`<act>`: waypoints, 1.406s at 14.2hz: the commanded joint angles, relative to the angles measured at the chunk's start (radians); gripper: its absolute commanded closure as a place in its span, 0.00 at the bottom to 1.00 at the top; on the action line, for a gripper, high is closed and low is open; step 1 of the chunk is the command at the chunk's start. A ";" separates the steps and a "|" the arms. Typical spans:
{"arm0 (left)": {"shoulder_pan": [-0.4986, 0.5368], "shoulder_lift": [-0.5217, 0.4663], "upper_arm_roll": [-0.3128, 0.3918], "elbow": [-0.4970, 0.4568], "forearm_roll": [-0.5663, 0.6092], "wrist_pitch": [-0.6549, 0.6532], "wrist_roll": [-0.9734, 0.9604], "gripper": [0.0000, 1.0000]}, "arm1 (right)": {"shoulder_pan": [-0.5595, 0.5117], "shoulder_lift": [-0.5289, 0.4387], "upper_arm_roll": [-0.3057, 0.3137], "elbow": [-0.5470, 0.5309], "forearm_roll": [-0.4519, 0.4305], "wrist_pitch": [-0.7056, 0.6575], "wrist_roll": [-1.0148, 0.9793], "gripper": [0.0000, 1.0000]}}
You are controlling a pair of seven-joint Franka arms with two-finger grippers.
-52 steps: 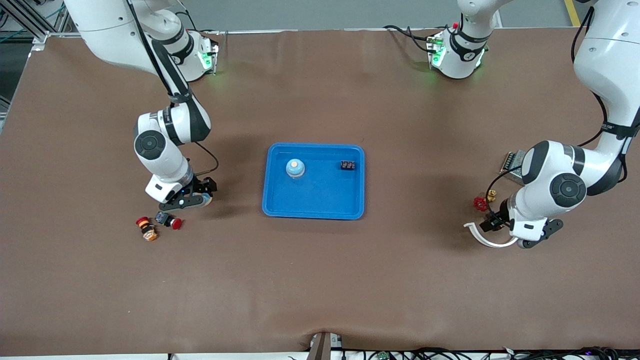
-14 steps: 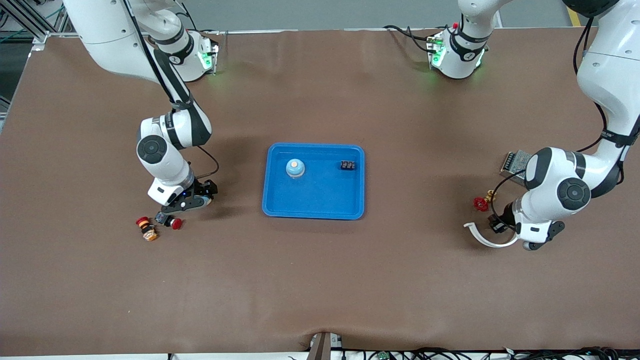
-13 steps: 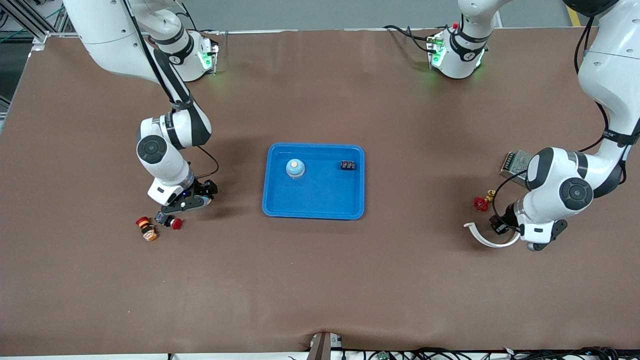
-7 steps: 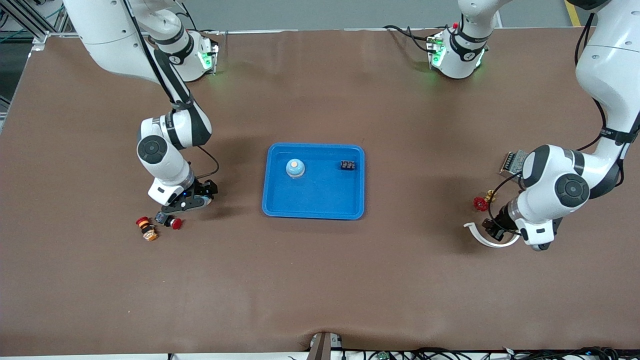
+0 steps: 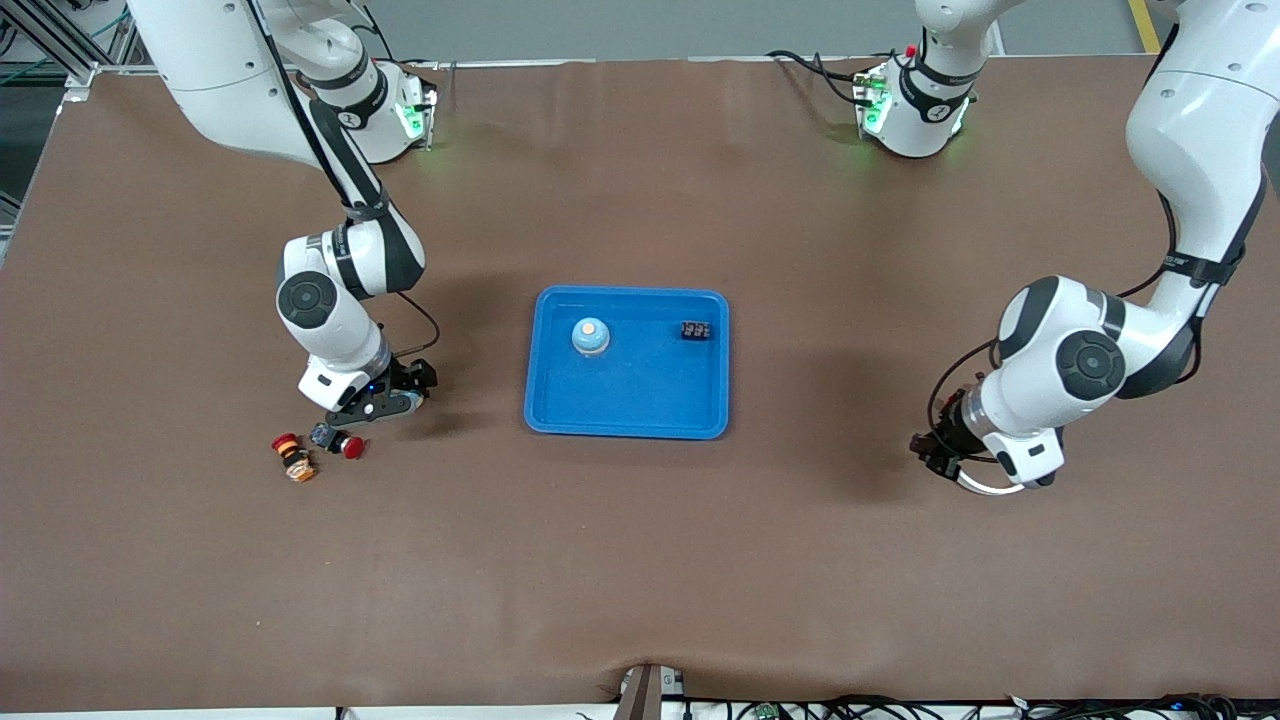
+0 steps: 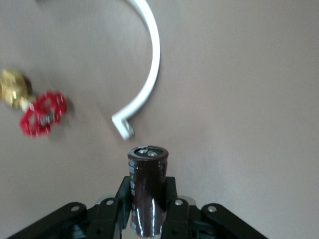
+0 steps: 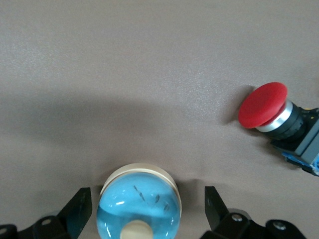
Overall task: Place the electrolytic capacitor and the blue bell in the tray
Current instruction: 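Carry the capacitor and the bell with both grippers over the blue tray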
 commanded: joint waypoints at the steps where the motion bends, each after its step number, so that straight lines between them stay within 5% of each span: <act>1: -0.066 -0.018 0.001 -0.007 -0.017 -0.014 -0.106 1.00 | -0.010 0.005 0.014 0.004 0.015 0.005 -0.020 0.15; 7: -0.204 -0.013 0.001 0.000 -0.017 -0.014 -0.332 1.00 | -0.009 0.005 0.014 0.009 0.015 0.003 -0.017 0.54; 10: -0.258 -0.012 0.001 0.006 -0.017 -0.014 -0.423 1.00 | -0.006 -0.013 0.021 0.018 0.015 -0.024 -0.014 0.55; 15: -0.355 0.000 0.002 0.006 -0.016 -0.007 -0.571 1.00 | 0.008 -0.078 0.034 0.141 0.017 -0.304 -0.006 0.55; 20: -0.451 0.023 0.008 0.004 -0.005 0.054 -0.717 1.00 | 0.055 -0.084 0.066 0.280 0.109 -0.452 0.125 0.55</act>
